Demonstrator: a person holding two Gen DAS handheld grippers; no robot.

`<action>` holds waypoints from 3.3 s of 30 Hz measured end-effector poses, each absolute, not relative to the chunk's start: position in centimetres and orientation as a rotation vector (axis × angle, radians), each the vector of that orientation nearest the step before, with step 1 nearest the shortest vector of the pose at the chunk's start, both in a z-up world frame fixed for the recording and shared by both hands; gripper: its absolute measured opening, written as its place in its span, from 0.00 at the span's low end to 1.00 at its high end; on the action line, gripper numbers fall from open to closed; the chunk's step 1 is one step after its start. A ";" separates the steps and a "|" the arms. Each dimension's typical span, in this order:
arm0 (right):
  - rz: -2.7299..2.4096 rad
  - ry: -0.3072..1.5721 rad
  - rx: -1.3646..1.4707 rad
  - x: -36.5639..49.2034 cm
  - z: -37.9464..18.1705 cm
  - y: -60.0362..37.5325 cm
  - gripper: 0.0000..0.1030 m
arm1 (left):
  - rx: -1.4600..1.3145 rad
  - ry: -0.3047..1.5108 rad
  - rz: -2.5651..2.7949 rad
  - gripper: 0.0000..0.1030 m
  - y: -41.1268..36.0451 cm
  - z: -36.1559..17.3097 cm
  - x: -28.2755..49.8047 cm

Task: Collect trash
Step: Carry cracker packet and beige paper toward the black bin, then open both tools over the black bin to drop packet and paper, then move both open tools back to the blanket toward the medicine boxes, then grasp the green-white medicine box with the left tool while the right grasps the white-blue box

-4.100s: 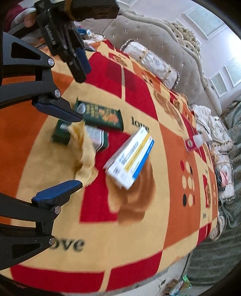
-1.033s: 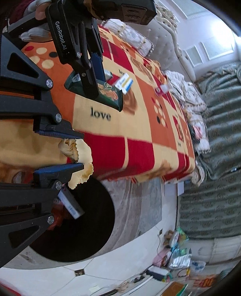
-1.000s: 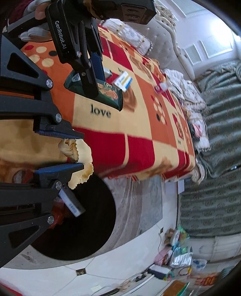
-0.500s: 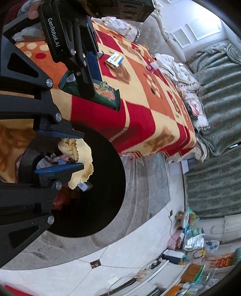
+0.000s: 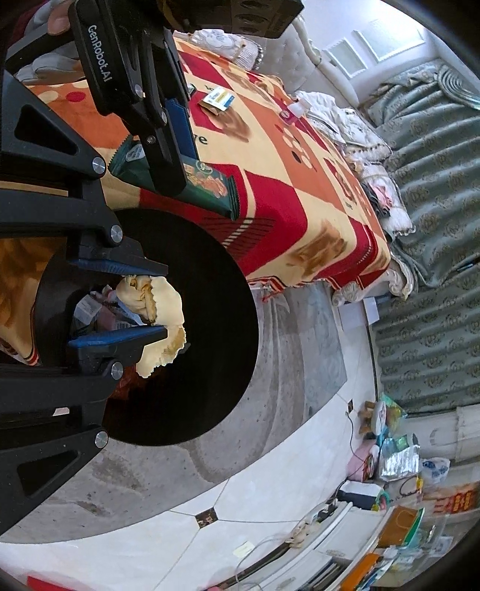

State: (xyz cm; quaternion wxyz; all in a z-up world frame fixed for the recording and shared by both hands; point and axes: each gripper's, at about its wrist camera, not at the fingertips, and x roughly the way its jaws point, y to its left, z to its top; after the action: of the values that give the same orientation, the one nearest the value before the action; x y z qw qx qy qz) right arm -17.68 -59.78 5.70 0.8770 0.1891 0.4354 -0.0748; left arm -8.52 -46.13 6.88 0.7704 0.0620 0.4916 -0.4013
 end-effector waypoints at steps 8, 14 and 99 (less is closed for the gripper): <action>-0.172 0.901 0.406 -18.0 6.0 -60.0 0.44 | 0.087 1.082 -0.873 0.56 -45.1 7.1 -8.0; -0.158 0.909 0.400 -17.7 6.0 -59.3 0.45 | 0.088 1.070 -0.824 0.56 -43.0 7.4 -7.8; 0.211 1.028 0.199 -6.9 5.0 -39.9 0.61 | 0.005 1.068 -0.348 0.23 -21.9 3.4 -0.2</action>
State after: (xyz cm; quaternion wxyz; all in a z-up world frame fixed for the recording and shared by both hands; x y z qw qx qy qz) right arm -6.94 -39.89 4.99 0.8608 0.0948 0.4897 0.1006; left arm -0.16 -21.88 3.39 0.8463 0.0024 0.5064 -0.1650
